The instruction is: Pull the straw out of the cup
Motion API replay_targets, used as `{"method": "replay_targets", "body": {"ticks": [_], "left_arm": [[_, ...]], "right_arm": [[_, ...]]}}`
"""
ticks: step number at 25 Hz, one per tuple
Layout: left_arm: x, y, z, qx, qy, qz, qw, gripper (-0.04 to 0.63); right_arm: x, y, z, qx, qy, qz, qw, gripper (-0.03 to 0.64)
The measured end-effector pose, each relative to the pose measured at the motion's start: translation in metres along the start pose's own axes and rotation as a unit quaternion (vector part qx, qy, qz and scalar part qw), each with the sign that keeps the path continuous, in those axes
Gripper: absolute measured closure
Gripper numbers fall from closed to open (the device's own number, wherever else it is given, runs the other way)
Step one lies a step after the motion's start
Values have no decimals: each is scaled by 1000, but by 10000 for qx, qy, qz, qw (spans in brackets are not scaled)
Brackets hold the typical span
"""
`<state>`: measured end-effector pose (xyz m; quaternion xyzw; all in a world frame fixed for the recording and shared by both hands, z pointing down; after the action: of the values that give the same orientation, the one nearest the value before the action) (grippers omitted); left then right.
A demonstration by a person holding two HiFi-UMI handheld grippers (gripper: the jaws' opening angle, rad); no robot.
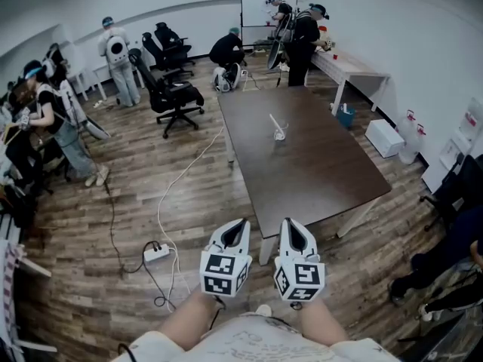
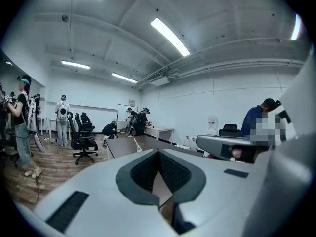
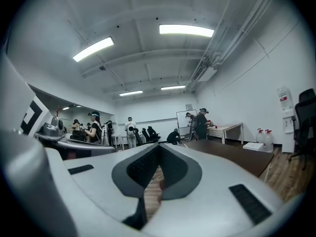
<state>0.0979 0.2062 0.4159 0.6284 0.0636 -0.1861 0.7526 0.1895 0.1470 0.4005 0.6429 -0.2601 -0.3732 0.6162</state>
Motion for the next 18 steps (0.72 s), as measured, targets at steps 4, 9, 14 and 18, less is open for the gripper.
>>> {"method": "replay_targets", "body": {"ticks": [4, 9, 14, 18], "left_arm": [[3, -3, 21, -1, -100, 19, 9999, 595], [11, -3, 49, 22, -188, 41, 9998, 595], [20, -3, 76, 27, -268, 95, 9996, 595], [22, -3, 89, -41, -299, 188, 9994, 595]], "right_arm": [[12, 3, 15, 3, -129, -70, 9999, 607], [34, 10, 30, 11, -247, -202, 9995, 607], [59, 18, 46, -51, -335, -208, 9992, 607], [67, 23, 54, -75, -363, -184, 9991, 607]]}}
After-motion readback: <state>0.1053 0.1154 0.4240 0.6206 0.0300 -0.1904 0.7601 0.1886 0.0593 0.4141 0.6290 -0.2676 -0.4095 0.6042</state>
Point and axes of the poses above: the fingertips, and each gripper's own axes: z forward along the fingers, x to its right, y out of its underside, the point moved 1 cm from there along -z, backward along the fingers, and after that the axes turned 15 degrees about -z, right-handed, at the moved point
